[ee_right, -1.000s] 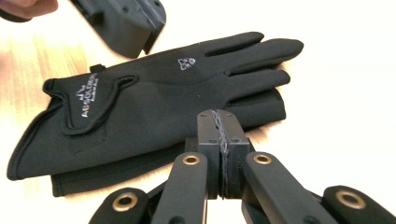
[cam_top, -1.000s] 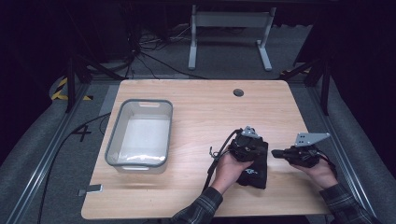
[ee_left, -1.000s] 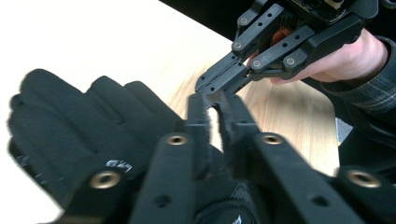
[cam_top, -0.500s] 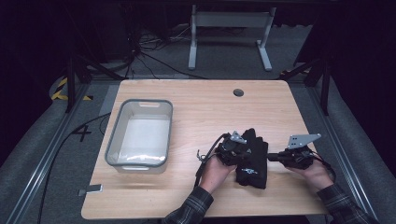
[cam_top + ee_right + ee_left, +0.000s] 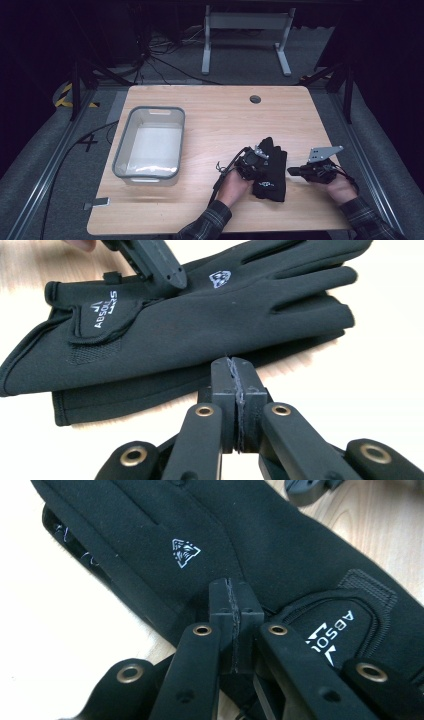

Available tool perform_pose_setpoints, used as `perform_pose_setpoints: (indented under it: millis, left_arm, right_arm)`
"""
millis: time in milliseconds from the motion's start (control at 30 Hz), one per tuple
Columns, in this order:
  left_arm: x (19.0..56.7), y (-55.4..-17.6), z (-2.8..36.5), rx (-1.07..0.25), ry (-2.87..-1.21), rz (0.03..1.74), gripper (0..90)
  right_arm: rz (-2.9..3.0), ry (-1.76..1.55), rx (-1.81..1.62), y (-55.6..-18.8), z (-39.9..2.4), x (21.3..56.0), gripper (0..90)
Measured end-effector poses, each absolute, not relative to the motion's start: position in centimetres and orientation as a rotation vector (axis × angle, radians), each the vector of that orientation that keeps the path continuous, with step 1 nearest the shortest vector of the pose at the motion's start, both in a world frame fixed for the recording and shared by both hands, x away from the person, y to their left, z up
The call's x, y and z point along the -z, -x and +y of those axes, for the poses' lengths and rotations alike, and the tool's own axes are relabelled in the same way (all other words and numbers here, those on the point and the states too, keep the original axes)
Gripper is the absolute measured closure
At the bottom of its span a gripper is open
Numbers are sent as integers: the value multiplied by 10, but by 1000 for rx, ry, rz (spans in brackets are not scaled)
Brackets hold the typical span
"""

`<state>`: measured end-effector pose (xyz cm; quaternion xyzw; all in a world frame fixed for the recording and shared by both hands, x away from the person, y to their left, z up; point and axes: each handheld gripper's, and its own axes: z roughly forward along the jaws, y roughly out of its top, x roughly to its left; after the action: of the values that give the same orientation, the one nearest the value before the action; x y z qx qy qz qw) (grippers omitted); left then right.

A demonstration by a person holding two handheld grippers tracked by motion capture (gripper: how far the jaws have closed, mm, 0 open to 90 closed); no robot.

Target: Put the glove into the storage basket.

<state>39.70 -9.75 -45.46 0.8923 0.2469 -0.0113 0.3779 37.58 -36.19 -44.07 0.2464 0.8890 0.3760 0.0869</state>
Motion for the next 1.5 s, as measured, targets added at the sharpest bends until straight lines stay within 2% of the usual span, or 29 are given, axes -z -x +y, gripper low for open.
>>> perform_pose_setpoints:
  millis: [233, 567, 867, 1067, 1500]
  left_arm:
    - [452, -399, -91, 22, -2298, 643, 898]
    - [450, -403, -84, -1, -2321, 653, 899]
    - [451, -408, -77, -10, -2316, 671, 899]
    - [450, -411, -71, -35, -2321, 687, 899]
    - [451, -421, -57, -68, -2294, 745, 899]
  right_arm:
    - [2627, -754, -1118, -379, -368, 441, 899]
    - [2543, -789, -1110, -420, -363, 431, 900]
    - [2580, -810, -1081, -452, -349, 448, 900]
    - [2627, -771, -1069, -448, -341, 454, 900]
    - [2713, -679, -1100, -408, -334, 453, 900]
